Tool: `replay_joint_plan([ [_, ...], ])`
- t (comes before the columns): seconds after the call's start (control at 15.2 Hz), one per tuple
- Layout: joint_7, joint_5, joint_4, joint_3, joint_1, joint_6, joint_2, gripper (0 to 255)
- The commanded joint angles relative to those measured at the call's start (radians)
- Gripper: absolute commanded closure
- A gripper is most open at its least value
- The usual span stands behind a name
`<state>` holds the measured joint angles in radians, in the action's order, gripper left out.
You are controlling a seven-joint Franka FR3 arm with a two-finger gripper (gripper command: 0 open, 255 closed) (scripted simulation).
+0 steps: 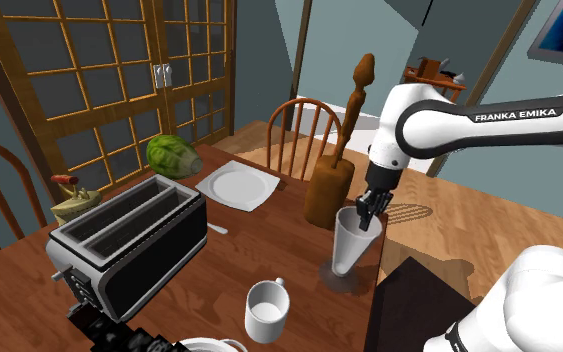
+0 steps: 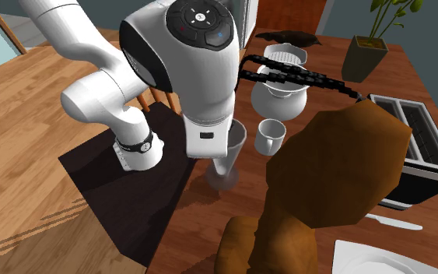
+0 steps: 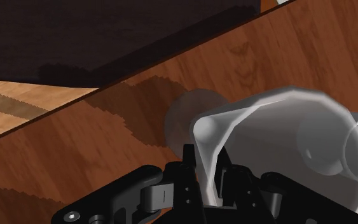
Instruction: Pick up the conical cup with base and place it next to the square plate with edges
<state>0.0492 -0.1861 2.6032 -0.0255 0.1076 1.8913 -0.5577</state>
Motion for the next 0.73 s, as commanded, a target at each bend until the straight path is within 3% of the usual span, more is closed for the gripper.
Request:
replay_joint_plan([
  [0.0, 0.005, 0.002, -0.022, 0.0, 0.0, -0.028, -0.006, 255],
  [0.66, 0.029, 0.01, -0.136, -0.003, -0.002, -0.17, -0.036, 255],
])
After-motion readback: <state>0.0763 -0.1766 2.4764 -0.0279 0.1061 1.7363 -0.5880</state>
